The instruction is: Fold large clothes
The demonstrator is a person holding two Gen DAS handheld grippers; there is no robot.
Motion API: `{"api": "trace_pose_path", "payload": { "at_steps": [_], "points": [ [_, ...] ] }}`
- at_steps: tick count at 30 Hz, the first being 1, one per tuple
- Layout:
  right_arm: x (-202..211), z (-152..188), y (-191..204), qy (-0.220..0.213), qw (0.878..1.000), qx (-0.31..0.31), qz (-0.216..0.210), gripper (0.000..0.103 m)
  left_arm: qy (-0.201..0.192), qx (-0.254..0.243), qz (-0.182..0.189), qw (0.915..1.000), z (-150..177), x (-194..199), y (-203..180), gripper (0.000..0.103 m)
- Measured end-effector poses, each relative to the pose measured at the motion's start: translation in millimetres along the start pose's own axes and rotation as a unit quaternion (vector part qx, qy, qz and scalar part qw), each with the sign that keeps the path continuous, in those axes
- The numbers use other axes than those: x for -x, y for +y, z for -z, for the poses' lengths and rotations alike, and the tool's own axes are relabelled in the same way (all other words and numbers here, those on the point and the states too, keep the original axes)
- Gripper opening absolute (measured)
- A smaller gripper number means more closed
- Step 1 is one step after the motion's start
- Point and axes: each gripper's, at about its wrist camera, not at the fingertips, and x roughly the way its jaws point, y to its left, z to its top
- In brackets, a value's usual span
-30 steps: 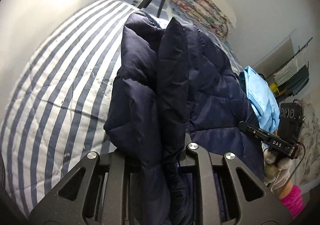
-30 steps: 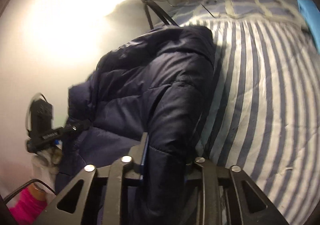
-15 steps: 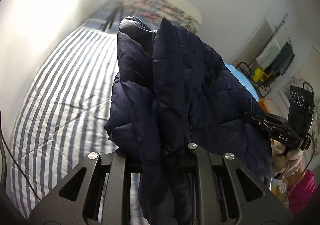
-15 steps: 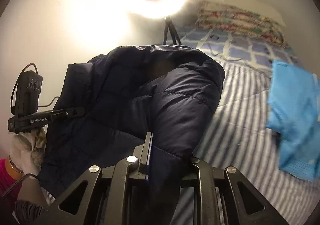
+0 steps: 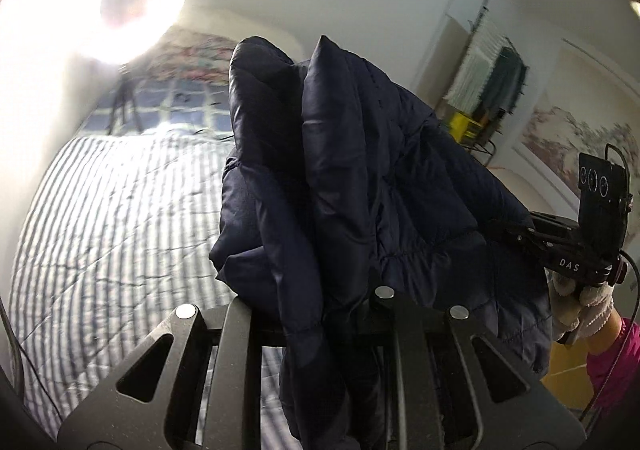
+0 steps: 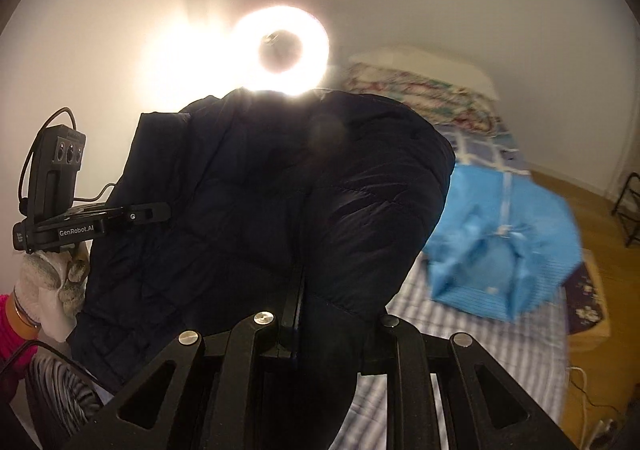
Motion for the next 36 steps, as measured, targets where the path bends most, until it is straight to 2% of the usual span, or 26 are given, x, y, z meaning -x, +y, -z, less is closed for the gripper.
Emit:
{"api": "trace_pose_path", "payload": {
  "at_steps": [8,19,32,36],
  "points": [
    [58,27,-49,-0.017,0.999,-0.023,0.046,0.017,0.004,-0.039,0.044,0.9983,-10,-41,-77,0.016],
    [102,57,-116,-0.028,0.993,-0.055,0.096,0.017,0.026,-0.065,0.088,0.9937,-12,-105,-165,0.016],
    [137,91,-166,-0.014,0.985,-0.071,0.154,0.016,0.05,-0.061,0.135,0.9876,-1,-171,-230,0.015],
    [137,92,-183,-0.008,0.982,-0.074,0.171,0.016,0.051,-0.062,0.142,0.9866,-9,-195,-239,0.015]
  ]
}}
